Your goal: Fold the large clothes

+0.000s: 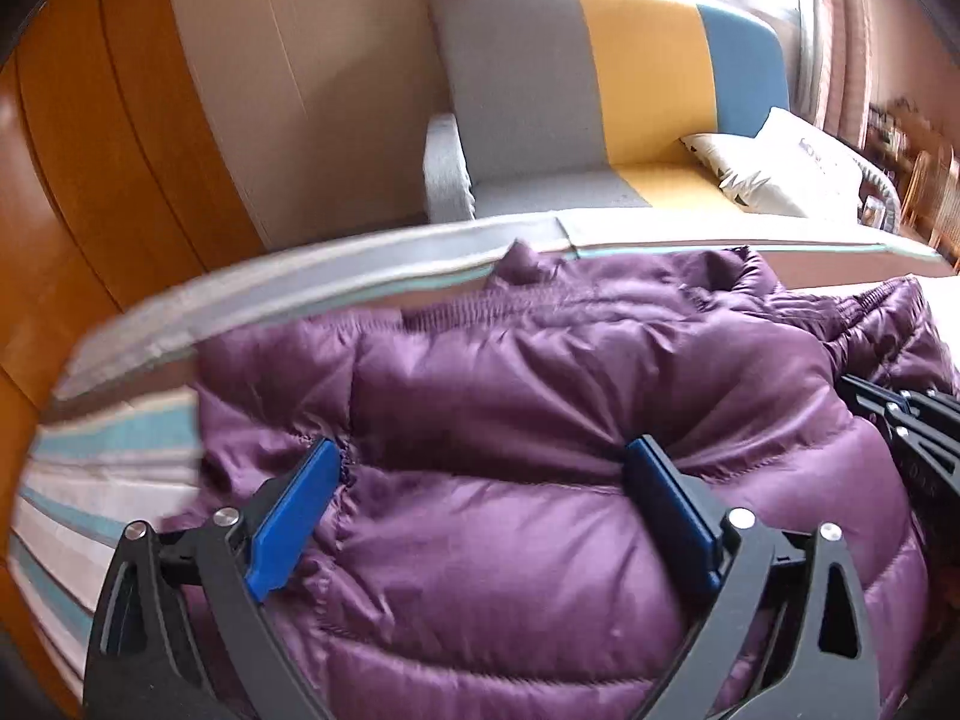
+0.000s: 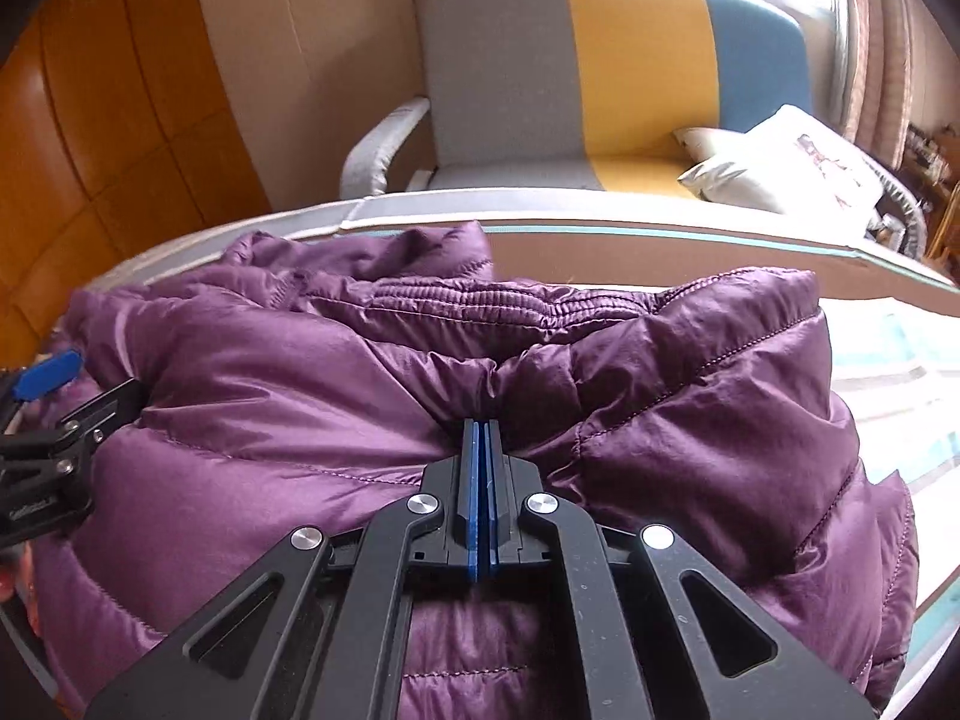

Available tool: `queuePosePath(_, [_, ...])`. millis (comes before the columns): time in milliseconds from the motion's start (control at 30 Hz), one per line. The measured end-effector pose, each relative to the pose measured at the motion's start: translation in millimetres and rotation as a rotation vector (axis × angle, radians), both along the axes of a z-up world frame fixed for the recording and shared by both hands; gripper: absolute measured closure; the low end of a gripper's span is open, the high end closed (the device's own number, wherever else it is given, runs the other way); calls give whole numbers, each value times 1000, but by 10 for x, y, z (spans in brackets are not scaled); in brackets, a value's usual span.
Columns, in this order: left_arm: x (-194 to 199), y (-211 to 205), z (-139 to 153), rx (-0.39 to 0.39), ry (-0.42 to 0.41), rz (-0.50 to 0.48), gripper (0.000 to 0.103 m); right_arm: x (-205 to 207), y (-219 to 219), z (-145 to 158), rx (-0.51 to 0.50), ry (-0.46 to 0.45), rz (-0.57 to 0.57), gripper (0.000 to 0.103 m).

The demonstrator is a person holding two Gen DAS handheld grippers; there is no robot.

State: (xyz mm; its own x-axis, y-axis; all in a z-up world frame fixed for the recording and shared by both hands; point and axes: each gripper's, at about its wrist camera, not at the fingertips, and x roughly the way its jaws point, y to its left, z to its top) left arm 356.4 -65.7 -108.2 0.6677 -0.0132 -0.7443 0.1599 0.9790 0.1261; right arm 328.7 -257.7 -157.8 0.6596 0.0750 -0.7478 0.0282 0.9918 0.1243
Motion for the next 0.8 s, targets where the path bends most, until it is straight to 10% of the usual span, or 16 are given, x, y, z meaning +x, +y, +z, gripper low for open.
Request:
queuePosePath(467, [-92,266,78,-131,18,22,3,-163,-452,294,183,-107,-41,100])
queuePosePath(800, [287,663,-14,-9,7,188,2,34,-899,51,112,-5,-216,100])
